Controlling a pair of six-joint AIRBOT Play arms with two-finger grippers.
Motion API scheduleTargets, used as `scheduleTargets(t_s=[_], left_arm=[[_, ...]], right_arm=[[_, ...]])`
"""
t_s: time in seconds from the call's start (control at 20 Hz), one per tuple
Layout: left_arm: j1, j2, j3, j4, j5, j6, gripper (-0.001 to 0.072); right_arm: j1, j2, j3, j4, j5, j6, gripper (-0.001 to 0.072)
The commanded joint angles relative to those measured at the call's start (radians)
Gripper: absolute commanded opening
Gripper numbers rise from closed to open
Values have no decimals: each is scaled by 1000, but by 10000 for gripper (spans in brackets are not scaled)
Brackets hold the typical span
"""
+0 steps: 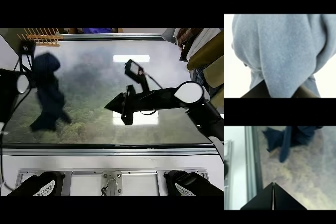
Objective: Fold the clothes and pants, and hang the long-sleeved shirts on hangers.
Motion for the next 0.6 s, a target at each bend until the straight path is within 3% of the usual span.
scheduleTargets(t_s=[0.0,0.1,0.25,0.35,0.55], left_arm=[[-261,170,175,1,108,-2,12],[-418,229,226,2,178,-2,11],[-581,267,230,5,171,-3,12],[-599,264,164,6,153,-38,12],[-514,162,-43,-4,97,-211,12]], right_arm=[[-134,89,27,0,-167,65,18],[-237,168,27,0,-300,106,17],[-374,258,27,0,-363,145,17],[-453,294,27,0,-349,166,18],[-528,306,27,0,-299,188,18]])
